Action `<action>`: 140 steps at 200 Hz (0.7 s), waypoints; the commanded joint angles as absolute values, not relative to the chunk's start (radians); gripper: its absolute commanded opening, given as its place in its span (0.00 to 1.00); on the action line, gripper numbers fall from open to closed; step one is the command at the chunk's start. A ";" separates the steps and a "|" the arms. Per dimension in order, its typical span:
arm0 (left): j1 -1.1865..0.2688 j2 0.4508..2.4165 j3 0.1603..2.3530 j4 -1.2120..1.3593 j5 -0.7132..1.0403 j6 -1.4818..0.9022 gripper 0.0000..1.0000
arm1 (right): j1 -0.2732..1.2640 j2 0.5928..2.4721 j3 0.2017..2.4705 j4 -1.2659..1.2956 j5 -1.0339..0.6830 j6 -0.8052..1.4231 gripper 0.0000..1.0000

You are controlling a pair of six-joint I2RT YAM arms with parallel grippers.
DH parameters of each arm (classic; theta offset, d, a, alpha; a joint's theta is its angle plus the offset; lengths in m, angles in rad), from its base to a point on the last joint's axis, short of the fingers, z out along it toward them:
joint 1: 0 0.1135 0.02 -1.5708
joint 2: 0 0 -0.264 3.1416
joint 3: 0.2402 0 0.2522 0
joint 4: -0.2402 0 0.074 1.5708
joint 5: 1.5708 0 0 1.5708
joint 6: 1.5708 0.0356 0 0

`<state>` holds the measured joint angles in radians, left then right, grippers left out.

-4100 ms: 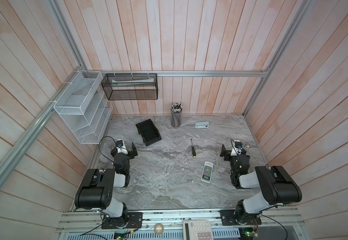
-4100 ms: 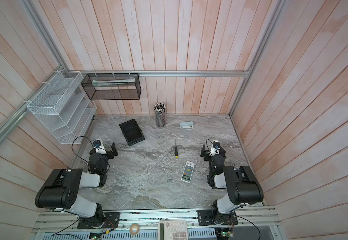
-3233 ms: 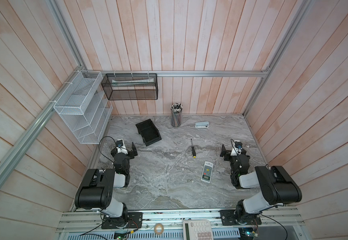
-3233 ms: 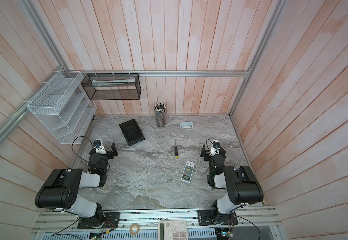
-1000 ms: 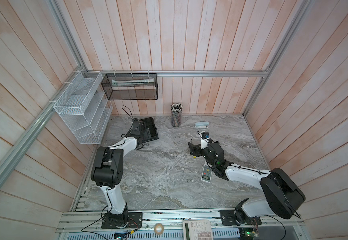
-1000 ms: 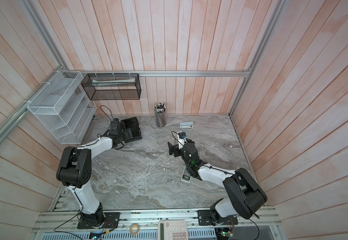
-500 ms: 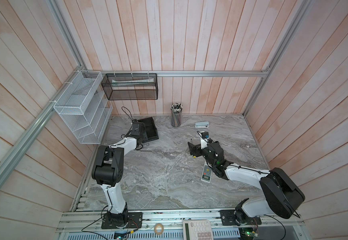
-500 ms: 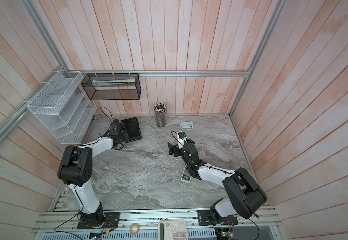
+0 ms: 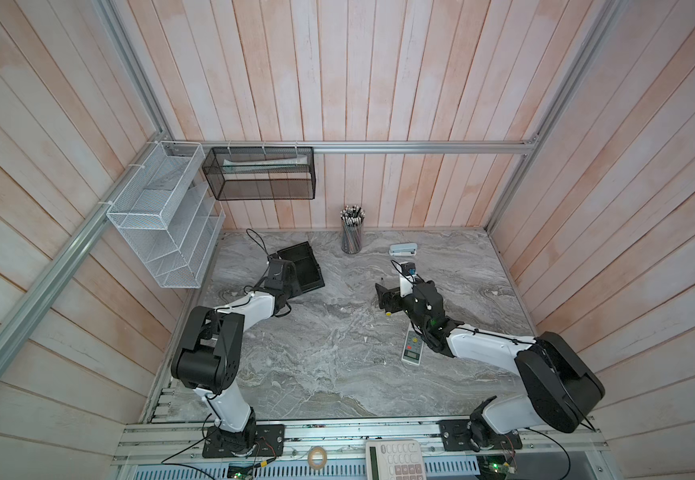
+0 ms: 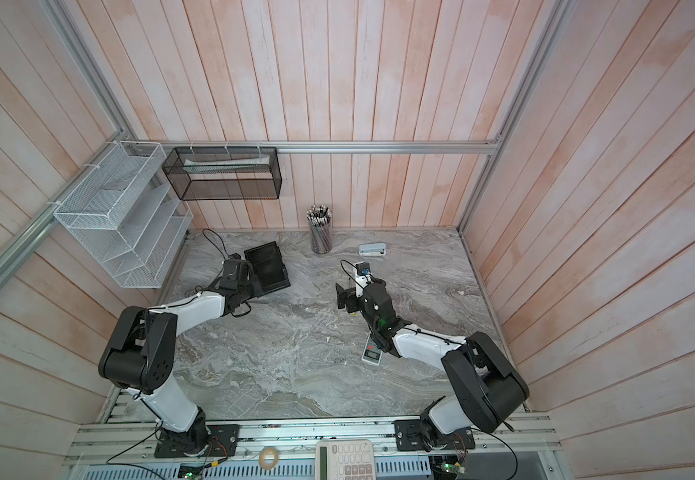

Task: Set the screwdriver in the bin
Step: 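Grasp the bin rim with the left gripper and drag it toward the screwdriver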

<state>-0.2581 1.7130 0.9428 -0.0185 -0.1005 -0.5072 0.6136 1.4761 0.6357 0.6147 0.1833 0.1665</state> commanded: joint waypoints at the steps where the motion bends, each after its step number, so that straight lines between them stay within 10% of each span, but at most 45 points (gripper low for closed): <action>1: -0.312 1.673 0.895 0.030 -0.066 -0.630 0.11 | 0.612 1.512 0.701 0.512 0.221 0.201 0.97; 140: -0.641 1.577 0.801 0.096 -0.245 -0.729 0.30 | 0.564 1.641 0.865 0.082 0.115 0.373 0.96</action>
